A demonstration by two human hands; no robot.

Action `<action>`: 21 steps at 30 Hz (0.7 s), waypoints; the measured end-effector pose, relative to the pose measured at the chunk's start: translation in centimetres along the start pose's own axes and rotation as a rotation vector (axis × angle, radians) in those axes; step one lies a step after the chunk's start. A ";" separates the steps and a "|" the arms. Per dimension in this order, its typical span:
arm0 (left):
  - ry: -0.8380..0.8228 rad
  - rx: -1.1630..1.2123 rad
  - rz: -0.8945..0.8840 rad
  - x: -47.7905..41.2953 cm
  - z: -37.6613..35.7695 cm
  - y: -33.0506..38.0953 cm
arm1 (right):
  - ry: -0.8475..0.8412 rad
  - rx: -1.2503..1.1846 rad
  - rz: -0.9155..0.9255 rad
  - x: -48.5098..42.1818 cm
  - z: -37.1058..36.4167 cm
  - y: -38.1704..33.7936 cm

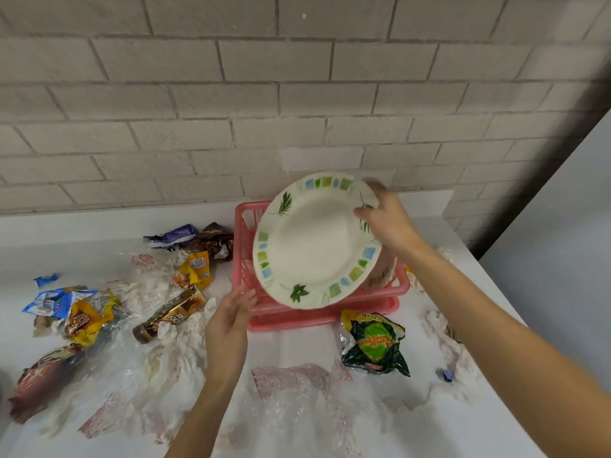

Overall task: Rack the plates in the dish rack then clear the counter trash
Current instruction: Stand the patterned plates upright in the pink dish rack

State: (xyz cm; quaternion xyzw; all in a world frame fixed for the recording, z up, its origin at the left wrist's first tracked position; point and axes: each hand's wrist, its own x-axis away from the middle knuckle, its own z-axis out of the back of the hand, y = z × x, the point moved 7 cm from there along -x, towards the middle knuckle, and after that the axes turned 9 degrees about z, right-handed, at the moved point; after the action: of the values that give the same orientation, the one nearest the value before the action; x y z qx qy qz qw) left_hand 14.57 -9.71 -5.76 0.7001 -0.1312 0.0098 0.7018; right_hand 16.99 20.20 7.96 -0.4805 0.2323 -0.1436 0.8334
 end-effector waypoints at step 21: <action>-0.119 -0.784 -0.611 -3.4 -2.0 -1.1 | -0.078 0.743 0.057 -4.4 1.8 -3.6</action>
State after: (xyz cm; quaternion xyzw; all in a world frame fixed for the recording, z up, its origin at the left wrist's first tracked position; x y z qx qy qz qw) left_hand 11.82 -7.16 -7.45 0.3895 0.0463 -0.2864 0.8742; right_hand 14.19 21.79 12.97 -0.1439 0.1455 -0.1764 0.9628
